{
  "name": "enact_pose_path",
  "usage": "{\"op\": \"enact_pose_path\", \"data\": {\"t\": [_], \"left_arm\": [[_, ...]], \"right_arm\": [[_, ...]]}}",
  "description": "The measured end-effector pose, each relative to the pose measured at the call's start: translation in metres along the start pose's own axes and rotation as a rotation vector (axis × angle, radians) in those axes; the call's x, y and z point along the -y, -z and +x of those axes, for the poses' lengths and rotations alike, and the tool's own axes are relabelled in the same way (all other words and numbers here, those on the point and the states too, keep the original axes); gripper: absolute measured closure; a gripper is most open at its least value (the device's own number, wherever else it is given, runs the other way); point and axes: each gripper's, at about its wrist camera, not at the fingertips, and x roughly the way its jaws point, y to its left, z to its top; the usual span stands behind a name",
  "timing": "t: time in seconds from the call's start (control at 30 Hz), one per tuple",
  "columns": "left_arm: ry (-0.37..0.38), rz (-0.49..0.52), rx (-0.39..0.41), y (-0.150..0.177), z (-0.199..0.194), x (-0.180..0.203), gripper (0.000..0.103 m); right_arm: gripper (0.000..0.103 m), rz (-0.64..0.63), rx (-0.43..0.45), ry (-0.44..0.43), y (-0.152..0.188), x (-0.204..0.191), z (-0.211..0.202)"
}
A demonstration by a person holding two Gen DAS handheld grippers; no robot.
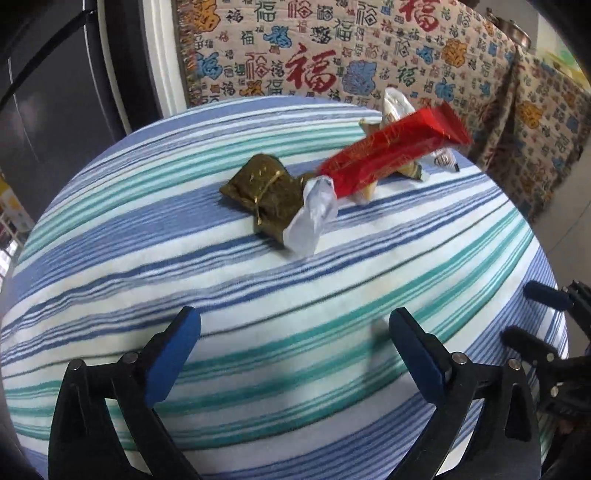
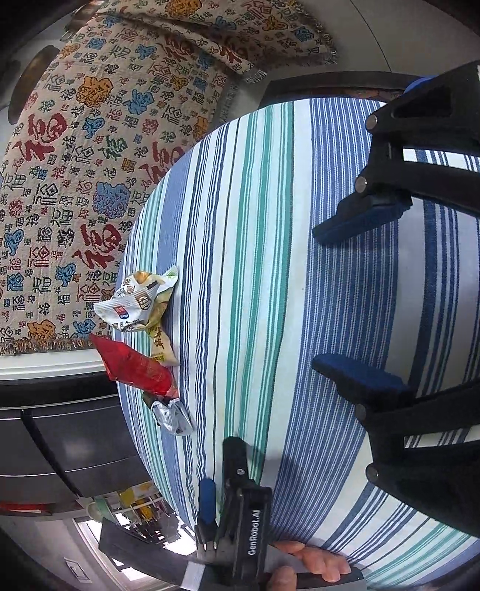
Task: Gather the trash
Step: 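Swing both tools back toward the remaining wrappers on the table, then grasp the gold wrapper with the left tool while the right tool grasps the white chip bag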
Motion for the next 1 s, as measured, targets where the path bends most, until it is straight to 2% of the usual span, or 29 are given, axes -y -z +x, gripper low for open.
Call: {"op": "enact_pose_path", "data": {"t": [0.17,0.23,0.33,0.4,0.5,0.6,0.77,0.8,0.83,0.87,1.0], "left_arm": [[-0.036,0.071,0.074,-0.028,0.007,0.013,0.002],[-0.072,0.109,0.095,-0.035,0.009,0.017,0.007],[-0.096,0.13,0.11,-0.04,0.012,0.017,0.029],[-0.068,0.109,0.103,-0.039,0.014,0.013,0.067],[-0.053,0.106,0.112,-0.035,0.011,0.008,0.072],[-0.038,0.106,0.112,-0.029,0.004,0.003,0.075],[-0.016,0.093,0.093,-0.014,-0.011,-0.015,0.077],[-0.009,0.092,0.092,-0.011,-0.013,-0.018,0.077],[-0.004,0.09,0.09,-0.009,-0.016,-0.019,0.077],[0.004,0.086,0.088,-0.006,-0.018,-0.022,0.078],[0.046,0.059,0.083,-0.003,-0.025,-0.026,0.078]], "right_arm": [[0.038,0.002,-0.004,-0.001,-0.005,0.003,0.003],[0.039,0.013,0.004,0.002,-0.008,0.007,0.003],[0.039,0.041,0.058,-0.015,-0.023,0.019,0.003],[0.039,0.054,0.091,-0.027,-0.034,0.025,0.006],[0.046,0.067,0.136,-0.068,-0.055,0.026,0.011],[0.048,0.049,0.161,-0.099,-0.076,0.017,0.019],[0.062,0.06,0.154,-0.126,-0.104,0.004,0.045],[0.072,0.063,0.145,-0.128,-0.107,0.002,0.051],[0.09,0.071,0.138,-0.127,-0.109,0.001,0.056],[0.09,0.083,0.13,-0.13,-0.11,0.001,0.06],[0.1,0.072,0.129,-0.119,-0.106,-0.004,0.046]]}}
